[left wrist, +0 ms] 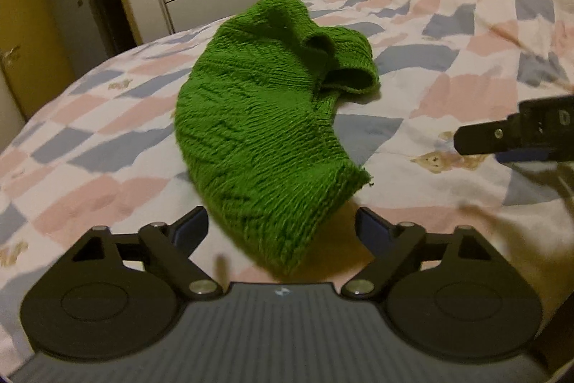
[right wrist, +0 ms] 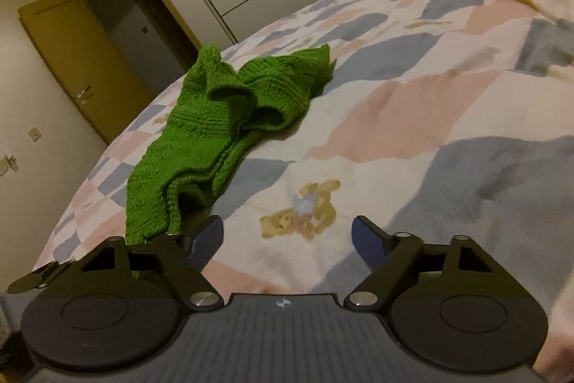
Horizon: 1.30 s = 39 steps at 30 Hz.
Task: Fold clothes
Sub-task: 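Grasp the vest's ribbed hem with the left gripper while the right gripper grasps another edge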
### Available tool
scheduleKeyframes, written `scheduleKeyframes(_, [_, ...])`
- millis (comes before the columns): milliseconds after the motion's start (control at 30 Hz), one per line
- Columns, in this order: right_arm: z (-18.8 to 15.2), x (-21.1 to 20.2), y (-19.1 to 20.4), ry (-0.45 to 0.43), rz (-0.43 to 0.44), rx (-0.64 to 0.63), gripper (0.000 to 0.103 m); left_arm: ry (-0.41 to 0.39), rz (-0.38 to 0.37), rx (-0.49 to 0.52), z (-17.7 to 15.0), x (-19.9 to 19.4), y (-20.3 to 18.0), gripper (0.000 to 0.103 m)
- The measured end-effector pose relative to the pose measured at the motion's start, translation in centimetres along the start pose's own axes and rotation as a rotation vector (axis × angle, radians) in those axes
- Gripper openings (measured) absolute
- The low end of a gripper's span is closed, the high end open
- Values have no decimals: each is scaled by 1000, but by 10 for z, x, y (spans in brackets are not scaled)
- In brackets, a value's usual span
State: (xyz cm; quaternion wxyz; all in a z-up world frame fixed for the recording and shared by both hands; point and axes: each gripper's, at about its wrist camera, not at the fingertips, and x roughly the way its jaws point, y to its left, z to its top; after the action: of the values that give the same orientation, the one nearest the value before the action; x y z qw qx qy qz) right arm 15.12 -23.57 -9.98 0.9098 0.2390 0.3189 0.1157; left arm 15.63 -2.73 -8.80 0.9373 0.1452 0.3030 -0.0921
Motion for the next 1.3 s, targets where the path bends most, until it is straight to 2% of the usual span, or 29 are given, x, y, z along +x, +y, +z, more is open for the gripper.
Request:
scheduleKeyframes(33, [1,4,0,7,2,-1,61,-2,4,15,1,5,-1,64])
scheduleKeyframes(100, [4,13,0,23,14,-1,51,-11,12,3,-3,6,1,47])
scheduleKeyframes(133, [5,16,1,27,18,-3,50,-23,1,-19,-3,4,6,45])
scheduleKeyframes(233, [7,22,5,30,25,-19,50,-54,-49,-131,0,-5,28,21])
scheduleKeyframes(300, [8,25,10,31,29,-34,49,-77,-77,-217,2,-11,48,14])
scheduleKeyframes(367, [10,28,16,29,27,-60,43,-109,-90,-336,2,-19,76,12])
scheduleKeyframes(433, [12,31,22,27,22,-96,31,-131,-97,-507,-3,-25,117,12])
scheduleKeyframes(467, [13,33,24,25,15,-111,22,-127,-96,-542,-5,-23,126,12])
scheduleKeyframes(500, [15,36,24,25,8,-114,20,-119,-94,-550,-6,-19,129,12])
scheduleKeyframes(667, [25,55,22,25,-26,-120,21,-78,-85,-590,-12,2,145,16])
scheduleKeyframes(767, [34,72,20,13,-68,-132,27,-53,-80,-614,-15,14,154,38])
scheduleKeyframes(833, [41,83,19,5,-84,-143,30,-36,-76,-630,-18,22,161,39])
scheduleKeyframes(933, [51,99,21,-4,-116,-183,34,-11,-70,-654,-21,34,170,31])
scheduleKeyframes(967, [53,104,21,-7,-126,-197,37,-3,-68,-662,-22,38,174,19])
scheduleKeyframes(1000, [55,110,22,-11,-136,-210,37,6,-66,-670,-23,42,177,15])
scheduleKeyframes(1100, [61,127,21,-24,-162,-227,37,-2,-69,-688,-24,40,187,12])
scheduleKeyframes(1233, [70,143,12,-50,-140,-176,37,2,-72,-688,-27,39,188,10])
scheduleKeyframes(1267, [71,146,11,-52,-135,-170,35,4,-65,-681,-26,39,186,10])
scheduleKeyframes(1300, [72,148,11,-52,-133,-168,18,6,-58,-673,-25,38,185,10])
